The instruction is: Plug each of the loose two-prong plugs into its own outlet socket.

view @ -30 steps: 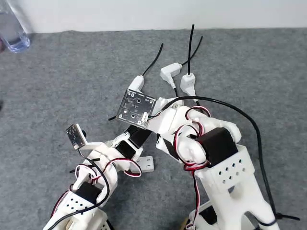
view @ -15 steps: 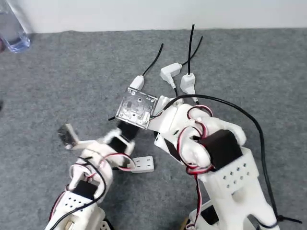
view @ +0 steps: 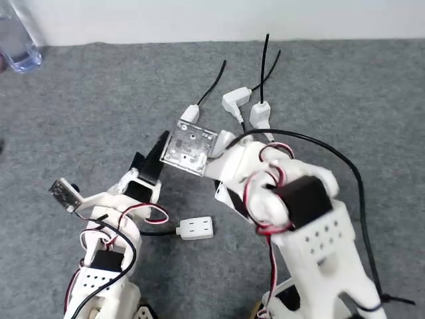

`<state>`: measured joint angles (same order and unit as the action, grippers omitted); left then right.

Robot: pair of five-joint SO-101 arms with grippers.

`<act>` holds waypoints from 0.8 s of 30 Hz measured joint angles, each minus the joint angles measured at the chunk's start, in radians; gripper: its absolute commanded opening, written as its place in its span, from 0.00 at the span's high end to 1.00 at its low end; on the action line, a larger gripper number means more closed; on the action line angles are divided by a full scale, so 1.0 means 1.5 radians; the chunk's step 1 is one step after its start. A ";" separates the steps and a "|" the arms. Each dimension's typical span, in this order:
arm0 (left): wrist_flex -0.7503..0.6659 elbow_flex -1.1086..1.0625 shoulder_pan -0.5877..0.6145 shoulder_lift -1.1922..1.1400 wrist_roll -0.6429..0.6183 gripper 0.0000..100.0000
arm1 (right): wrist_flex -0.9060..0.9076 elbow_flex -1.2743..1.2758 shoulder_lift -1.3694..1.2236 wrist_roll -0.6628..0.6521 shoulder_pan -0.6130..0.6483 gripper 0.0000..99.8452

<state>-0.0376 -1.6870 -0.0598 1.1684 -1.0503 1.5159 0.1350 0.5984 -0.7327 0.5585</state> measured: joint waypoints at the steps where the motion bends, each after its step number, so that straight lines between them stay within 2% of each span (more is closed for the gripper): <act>1: 0.018 0.000 0.012 0.000 0.013 0.55 | 0.005 -0.003 -0.015 -0.002 0.000 0.99; 8: 0.178 0.000 0.117 0.000 0.121 0.55 | 0.076 -0.144 -0.152 -0.030 0.000 0.99; 13: 0.251 0.000 0.158 0.000 0.160 0.55 | 0.120 -0.200 -0.240 -0.063 0.000 0.99; 18: 0.277 0.000 0.193 0.000 0.247 0.55 | 0.146 -0.202 -0.312 -0.098 0.000 0.99; 22: 0.277 0.000 0.259 0.000 0.367 0.55 | 0.151 -0.202 -0.345 -0.139 0.000 0.99; 24: 0.283 0.000 0.265 0.000 0.412 0.55 | 0.151 -0.202 -0.356 -0.166 0.000 0.99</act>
<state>0.3874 -1.6870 0.3376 1.1684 -0.4319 1.7430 -0.1672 0.0644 -0.9812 0.5585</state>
